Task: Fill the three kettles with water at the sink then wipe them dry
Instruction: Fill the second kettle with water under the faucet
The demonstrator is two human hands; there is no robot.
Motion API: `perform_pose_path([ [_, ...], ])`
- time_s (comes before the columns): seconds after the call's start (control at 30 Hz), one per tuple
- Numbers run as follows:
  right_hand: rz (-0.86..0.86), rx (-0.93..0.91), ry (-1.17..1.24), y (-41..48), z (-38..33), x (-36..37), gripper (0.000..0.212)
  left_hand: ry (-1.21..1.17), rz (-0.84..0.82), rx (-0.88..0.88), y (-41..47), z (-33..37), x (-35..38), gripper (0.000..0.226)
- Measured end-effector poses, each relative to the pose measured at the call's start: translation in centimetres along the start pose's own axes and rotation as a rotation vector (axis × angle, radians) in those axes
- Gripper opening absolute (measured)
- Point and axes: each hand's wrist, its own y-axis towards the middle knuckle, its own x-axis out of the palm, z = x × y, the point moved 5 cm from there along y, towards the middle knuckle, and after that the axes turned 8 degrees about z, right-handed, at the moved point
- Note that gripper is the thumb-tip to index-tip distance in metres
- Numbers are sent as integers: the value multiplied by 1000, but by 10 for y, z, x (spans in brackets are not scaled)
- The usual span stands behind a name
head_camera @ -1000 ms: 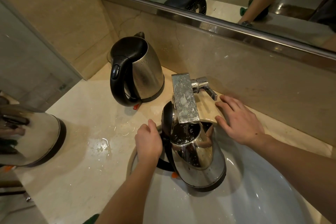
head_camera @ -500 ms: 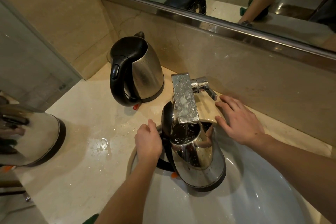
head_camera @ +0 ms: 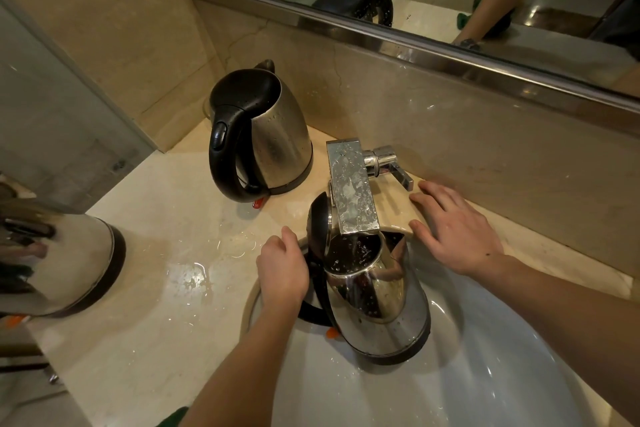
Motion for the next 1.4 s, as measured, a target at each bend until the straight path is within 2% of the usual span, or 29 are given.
perform_pose_path([
  [0.1, 9, -4, 2, 0, 0, 0, 55, -2, 3, 0, 0, 0, 0, 48],
  [0.27, 4, -5, 2, -1, 0, 0, 53, -1, 0, 1, 0, 0, 0, 48],
  [0.43, 0, -4, -12, 0, 0, 0, 54, 3, -1, 2, -1, 1, 0, 47],
  [0.63, -3, 1, -12, 0, -1, -1, 69, 6, -1, 7, -1, 2, -1, 47],
  [0.83, -1, 0, -9, 0, -1, -1, 67, 7, 1, 0, -2, 2, -1, 47],
  [1.03, -6, -1, -11, -1, 0, -1, 57, 6, 0, -7, -1, 2, -1, 47],
  [1.4, -7, 8, -6, -1, 0, -1, 62, 1, -4, -5, -2, 4, -1, 46],
])
